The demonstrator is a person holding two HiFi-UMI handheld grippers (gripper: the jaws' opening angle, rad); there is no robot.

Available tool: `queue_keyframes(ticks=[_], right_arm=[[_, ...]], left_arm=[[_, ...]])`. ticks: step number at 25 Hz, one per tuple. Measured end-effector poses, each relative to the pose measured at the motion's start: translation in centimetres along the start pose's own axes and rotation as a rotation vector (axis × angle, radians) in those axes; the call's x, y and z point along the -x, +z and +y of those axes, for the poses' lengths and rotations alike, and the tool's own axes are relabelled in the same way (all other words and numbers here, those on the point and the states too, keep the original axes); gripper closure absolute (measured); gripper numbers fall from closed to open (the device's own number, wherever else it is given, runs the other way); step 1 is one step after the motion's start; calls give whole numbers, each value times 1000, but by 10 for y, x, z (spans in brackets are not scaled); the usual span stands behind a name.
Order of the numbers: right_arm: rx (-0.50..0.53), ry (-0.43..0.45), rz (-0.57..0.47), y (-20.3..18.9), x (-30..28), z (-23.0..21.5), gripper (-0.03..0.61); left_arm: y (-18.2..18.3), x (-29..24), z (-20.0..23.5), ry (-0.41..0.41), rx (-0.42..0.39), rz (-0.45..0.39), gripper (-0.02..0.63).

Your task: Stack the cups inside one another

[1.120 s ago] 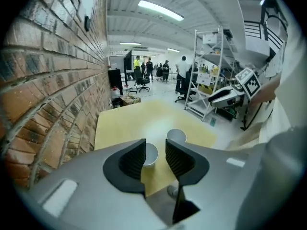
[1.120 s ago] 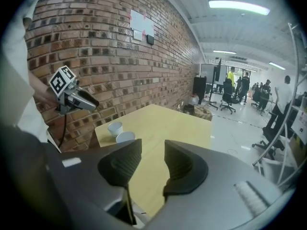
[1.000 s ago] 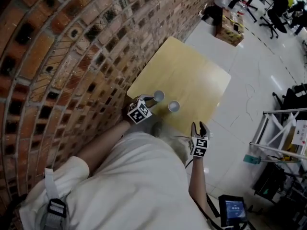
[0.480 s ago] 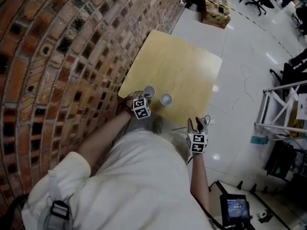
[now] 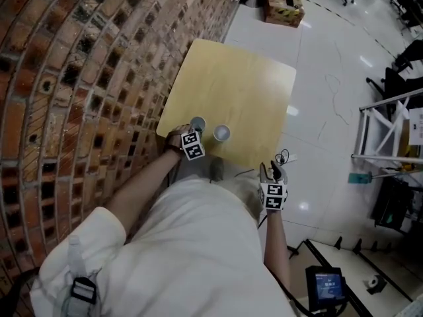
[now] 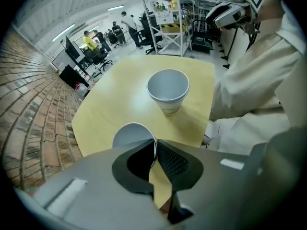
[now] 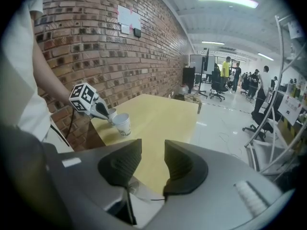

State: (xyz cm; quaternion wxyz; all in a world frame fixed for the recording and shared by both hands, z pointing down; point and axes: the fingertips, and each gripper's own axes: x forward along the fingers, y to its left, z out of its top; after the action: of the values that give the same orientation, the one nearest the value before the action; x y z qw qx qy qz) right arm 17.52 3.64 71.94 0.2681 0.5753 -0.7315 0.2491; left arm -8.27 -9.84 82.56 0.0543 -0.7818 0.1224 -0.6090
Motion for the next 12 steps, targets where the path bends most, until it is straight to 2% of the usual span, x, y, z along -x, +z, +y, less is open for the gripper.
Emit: queue_keyframes(ticks=[5,12], right_arm=[[-1,-6,5,-5,-1,-1,423],[5,8,-7,2,-10,4,426]], left_arm=[[-1,9,0,6,8,-9,572],[21,54,18,60,79,-120,574]])
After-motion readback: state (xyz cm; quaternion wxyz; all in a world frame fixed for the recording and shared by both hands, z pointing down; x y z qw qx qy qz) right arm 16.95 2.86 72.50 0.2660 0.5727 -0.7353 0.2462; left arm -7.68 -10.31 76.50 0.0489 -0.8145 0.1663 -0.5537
